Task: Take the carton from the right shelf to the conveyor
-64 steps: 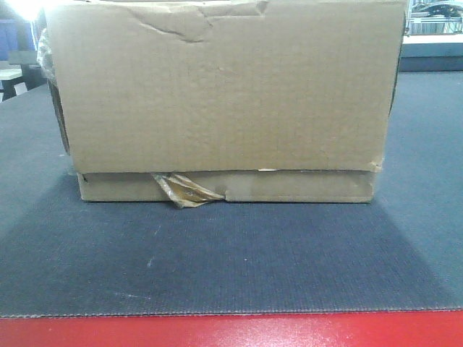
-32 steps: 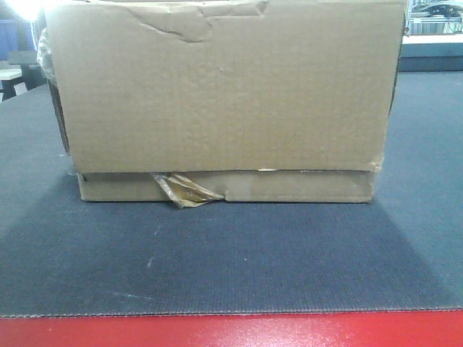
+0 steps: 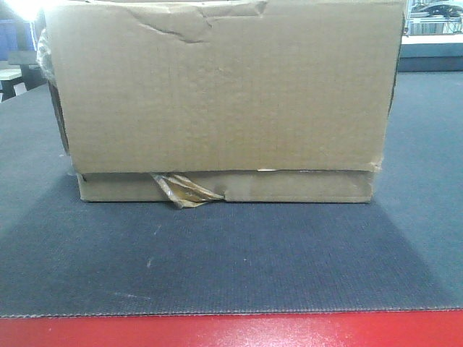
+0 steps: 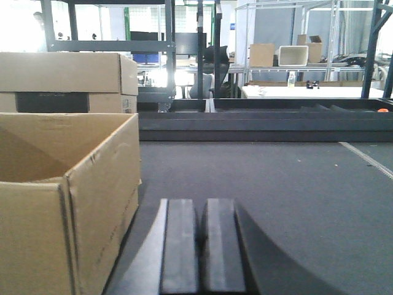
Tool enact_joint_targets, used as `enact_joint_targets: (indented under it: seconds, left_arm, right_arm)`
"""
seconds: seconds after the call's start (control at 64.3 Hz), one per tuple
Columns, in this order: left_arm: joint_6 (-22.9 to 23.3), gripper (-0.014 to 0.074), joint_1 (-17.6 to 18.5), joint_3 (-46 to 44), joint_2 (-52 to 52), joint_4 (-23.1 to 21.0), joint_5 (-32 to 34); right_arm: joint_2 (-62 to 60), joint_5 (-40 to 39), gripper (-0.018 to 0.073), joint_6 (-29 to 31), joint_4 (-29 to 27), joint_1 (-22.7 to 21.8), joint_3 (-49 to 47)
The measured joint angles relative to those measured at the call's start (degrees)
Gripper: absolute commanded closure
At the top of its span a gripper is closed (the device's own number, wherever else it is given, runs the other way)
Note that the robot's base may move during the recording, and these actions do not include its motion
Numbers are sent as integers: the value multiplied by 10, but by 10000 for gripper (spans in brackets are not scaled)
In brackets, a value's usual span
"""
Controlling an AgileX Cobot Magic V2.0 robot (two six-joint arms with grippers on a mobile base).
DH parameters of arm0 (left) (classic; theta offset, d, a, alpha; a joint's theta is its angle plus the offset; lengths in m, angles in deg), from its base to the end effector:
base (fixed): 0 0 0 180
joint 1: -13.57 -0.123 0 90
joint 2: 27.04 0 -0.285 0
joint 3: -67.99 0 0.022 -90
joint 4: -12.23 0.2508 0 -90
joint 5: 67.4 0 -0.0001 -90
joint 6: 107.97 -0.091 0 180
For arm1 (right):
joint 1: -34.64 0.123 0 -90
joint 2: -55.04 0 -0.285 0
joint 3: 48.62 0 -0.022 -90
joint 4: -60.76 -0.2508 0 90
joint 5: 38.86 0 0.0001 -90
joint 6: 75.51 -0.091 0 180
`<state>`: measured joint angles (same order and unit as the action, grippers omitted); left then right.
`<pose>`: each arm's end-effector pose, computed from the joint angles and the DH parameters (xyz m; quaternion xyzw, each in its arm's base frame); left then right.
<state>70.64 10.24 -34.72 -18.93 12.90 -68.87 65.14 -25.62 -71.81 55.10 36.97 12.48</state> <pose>0.0568 0.0033 0.2101 -0.0077 0.6875 0.0342 0.7253 0.0402 0.0037 0.2834 -0.0114 0.6715 0.0343 0.7401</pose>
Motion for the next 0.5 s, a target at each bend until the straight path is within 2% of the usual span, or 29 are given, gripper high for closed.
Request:
enact_joint_targets:
  seconds: [0.233,0.498]
  left_arm:
    - [0,605,0,0,0,0,1]
    - [0,605,0,0,0,0,1]
  right_arm:
    - [-16,-116,627,23,-18,-8,133]
    - [-19,-120,627,24,-18,-7,161]
